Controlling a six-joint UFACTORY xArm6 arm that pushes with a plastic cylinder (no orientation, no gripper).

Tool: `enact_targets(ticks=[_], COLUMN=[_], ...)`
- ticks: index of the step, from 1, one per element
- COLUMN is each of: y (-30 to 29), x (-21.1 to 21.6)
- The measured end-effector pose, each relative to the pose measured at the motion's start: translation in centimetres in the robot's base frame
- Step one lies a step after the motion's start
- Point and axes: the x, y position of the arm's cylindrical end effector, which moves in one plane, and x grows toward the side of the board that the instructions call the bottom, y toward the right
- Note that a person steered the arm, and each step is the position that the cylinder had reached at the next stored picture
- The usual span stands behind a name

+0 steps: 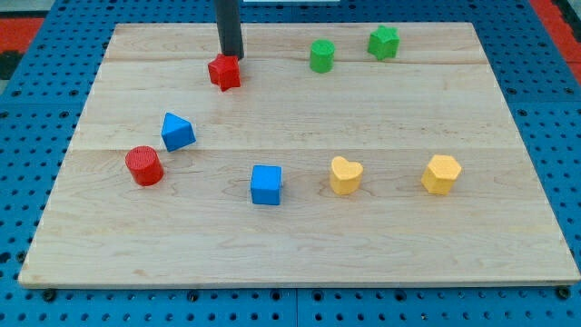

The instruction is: Place the red circle at the bottom right of the blue triangle

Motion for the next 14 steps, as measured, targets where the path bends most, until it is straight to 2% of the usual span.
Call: enact_targets(ticks=[1,3,6,7,10,11,13,14], y=[6.8,22.7,30.0,30.4,29.2,22.5,3.1,2.0], x=[-5.3,-3.1,1.1,1.3,12.3,14.2,15.4,19.1])
